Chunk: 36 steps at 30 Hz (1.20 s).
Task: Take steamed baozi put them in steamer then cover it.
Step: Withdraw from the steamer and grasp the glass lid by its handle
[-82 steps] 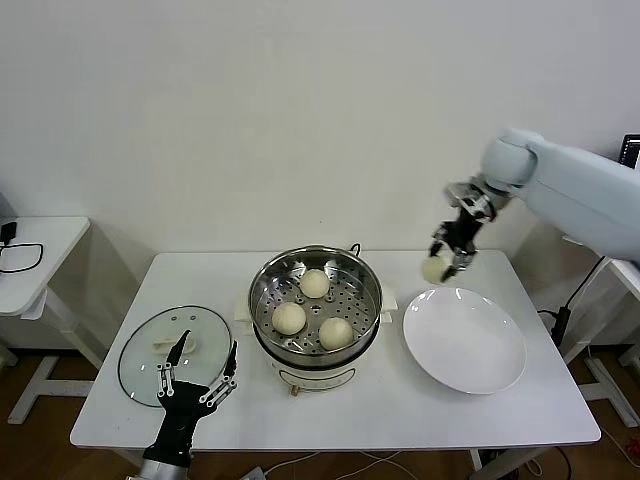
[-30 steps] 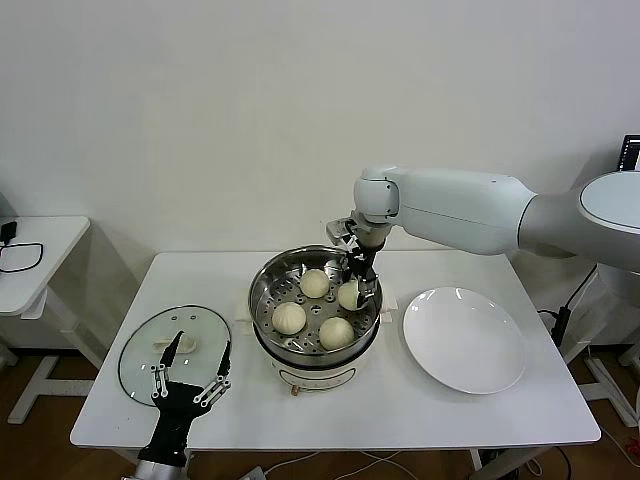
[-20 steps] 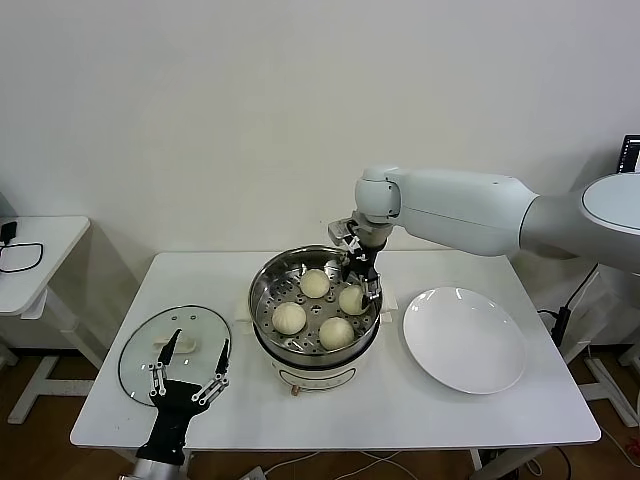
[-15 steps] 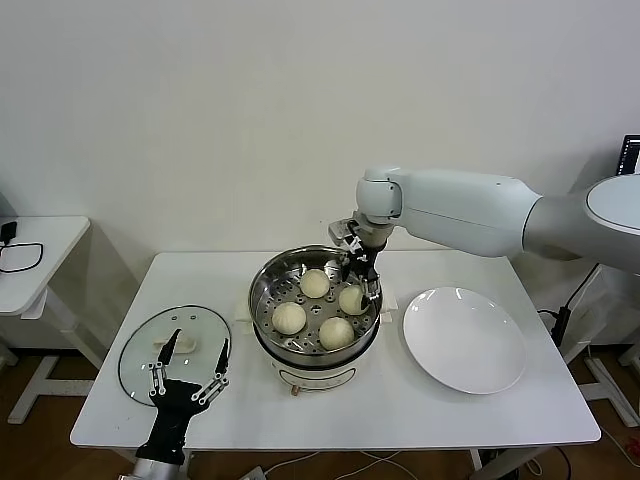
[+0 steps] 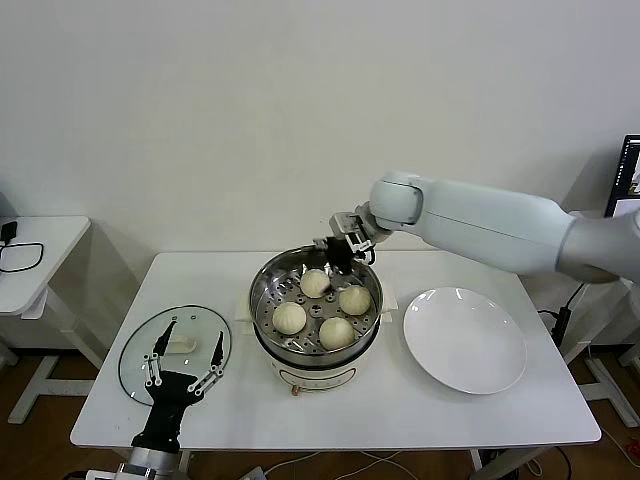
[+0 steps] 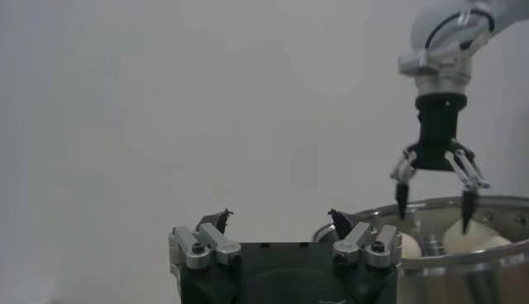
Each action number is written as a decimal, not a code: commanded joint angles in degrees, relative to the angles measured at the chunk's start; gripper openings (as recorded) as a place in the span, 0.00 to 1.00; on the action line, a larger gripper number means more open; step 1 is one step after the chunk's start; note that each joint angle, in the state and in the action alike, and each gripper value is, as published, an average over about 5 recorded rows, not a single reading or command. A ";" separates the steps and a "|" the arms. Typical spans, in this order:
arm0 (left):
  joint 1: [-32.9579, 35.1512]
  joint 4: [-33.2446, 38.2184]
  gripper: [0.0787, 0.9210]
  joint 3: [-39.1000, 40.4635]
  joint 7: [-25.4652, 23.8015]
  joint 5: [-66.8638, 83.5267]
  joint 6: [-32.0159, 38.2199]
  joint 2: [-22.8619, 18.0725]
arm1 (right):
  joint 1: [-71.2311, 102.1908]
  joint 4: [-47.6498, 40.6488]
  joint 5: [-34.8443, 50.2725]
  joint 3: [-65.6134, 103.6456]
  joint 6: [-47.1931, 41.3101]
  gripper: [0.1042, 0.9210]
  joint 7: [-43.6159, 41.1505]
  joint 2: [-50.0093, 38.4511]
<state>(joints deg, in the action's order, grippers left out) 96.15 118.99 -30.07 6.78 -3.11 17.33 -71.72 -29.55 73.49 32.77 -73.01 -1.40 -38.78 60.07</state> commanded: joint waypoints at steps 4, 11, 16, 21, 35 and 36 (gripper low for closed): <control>-6.92 -7.69 0.88 -2.52 5.39 -21.30 -3.38 1.17 | 24.58 6.42 2.03 28.60 16.92 0.88 50.44 -13.43; -9.68 -17.69 0.88 -4.19 5.85 -37.16 -4.83 2.33 | 46.93 6.58 -1.46 51.89 19.97 0.88 56.95 -14.73; -10.31 -22.99 0.88 -6.34 5.96 -50.20 -5.50 3.10 | 62.37 6.33 -5.02 68.45 21.39 0.88 55.41 -13.20; -9.59 -24.81 0.88 -8.34 6.09 -61.17 -7.56 3.51 | 74.83 6.85 -6.13 80.12 22.71 0.88 52.15 -10.61; -16.06 -34.97 0.88 -7.48 10.99 -69.03 -8.88 3.28 | 89.08 10.77 -7.04 91.04 23.10 0.88 47.15 -1.92; -16.56 -35.45 0.88 -7.44 11.39 -69.13 -8.82 3.27 | 89.66 11.06 -7.13 91.30 23.15 0.88 46.91 -1.34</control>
<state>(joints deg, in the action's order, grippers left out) 83.82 91.29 -36.98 14.80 -62.67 9.41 -68.69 46.32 82.66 26.60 7.05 20.49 8.90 54.36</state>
